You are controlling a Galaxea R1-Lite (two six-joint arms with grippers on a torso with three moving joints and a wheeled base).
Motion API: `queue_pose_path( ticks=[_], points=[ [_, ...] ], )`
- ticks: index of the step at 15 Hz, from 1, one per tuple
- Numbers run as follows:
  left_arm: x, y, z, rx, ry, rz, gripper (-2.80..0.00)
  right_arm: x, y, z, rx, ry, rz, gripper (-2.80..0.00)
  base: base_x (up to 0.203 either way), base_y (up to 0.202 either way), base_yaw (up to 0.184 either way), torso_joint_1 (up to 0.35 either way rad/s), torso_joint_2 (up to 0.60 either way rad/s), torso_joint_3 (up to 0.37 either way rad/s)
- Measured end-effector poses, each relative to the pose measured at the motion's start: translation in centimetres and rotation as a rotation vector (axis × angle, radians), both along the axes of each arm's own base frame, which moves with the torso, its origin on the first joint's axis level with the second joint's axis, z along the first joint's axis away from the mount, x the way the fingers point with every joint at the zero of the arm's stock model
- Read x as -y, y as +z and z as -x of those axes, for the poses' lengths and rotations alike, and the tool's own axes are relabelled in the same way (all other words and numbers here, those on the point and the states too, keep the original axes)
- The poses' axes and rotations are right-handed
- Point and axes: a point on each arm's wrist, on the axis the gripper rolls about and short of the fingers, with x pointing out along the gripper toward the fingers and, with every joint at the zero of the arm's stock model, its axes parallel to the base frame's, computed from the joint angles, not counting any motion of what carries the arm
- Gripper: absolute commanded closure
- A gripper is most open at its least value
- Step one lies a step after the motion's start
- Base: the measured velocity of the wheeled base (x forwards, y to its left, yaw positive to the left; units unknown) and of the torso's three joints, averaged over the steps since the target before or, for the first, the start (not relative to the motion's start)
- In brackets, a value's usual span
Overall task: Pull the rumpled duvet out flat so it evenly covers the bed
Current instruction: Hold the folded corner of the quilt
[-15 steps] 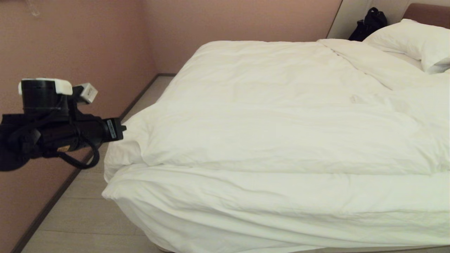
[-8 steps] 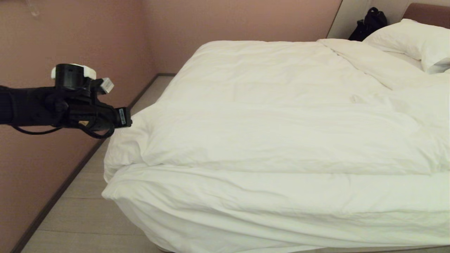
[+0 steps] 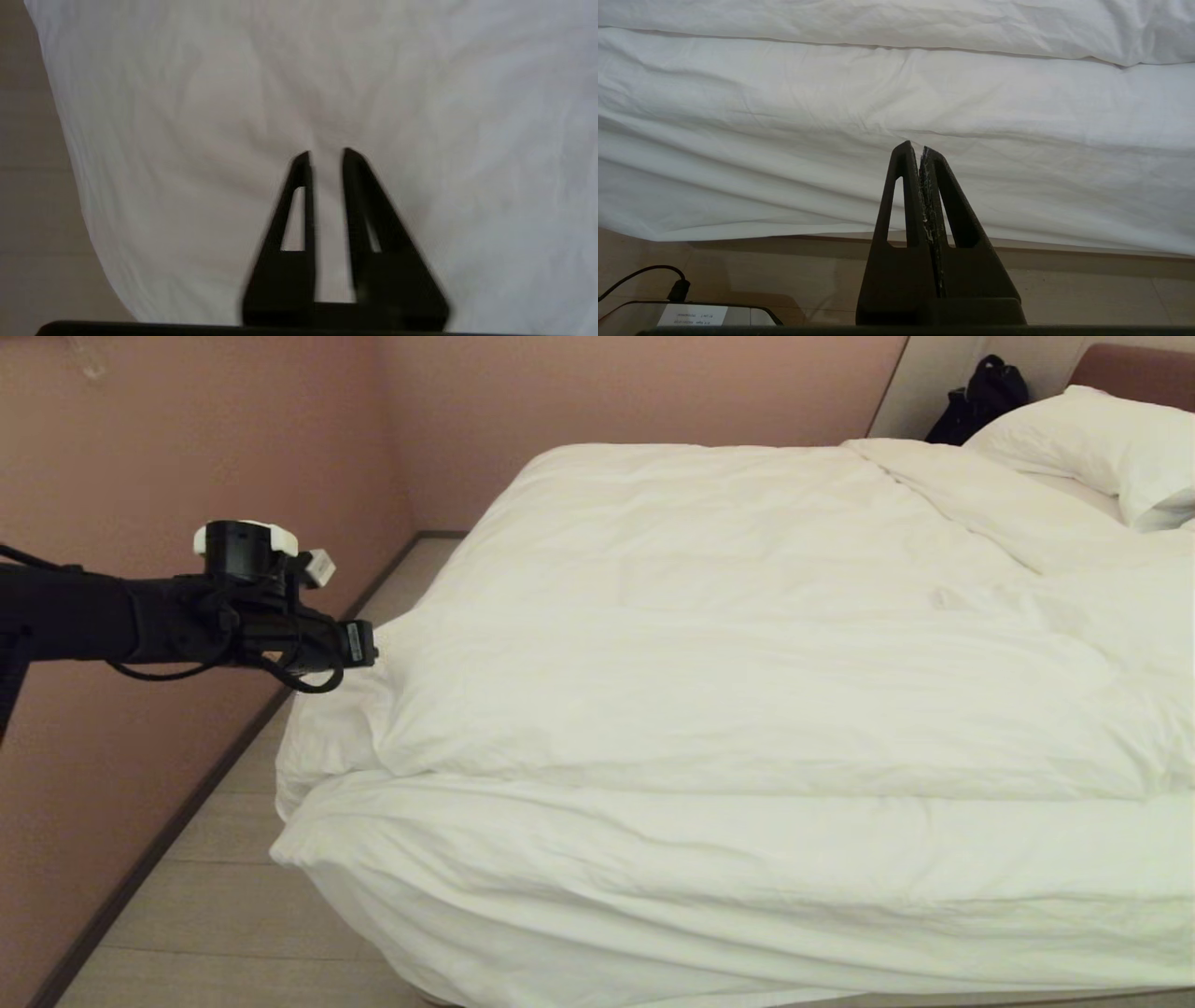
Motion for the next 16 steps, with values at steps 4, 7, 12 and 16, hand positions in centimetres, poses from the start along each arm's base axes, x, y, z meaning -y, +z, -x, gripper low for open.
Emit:
queue_pose_path(
  ticks=[4,7,12,16],
  points=[
    [0.2,-0.4,-1.4,0.021,-0.021,-0.019,-2.80,0.0,0.0,0.0,0.000,0.000,0.000,0.00,0.000,0.000,0.000,0.000,0.00,0.000],
    [0.7,-1.0,-2.1,0.023,-0.047,-0.037,-2.80,0.0,0.0,0.0,0.000,-0.001,0.000,0.00,0.000,0.000,0.000,0.000,0.00,0.000],
    [1.8,-1.9,-2.9,0.012,-0.072,-0.040,-2.80,0.0,0.0,0.0,0.000,0.000,0.000,0.00,0.000,0.000,0.000,0.000,0.00,0.000],
    [2.2,-5.0,-4.3,-0.045,-0.081,-0.041,-2.80,0.0,0.0,0.0,0.000,-0.001,0.000,0.00,0.000,0.000,0.000,0.000,0.00,0.000]
  ],
)
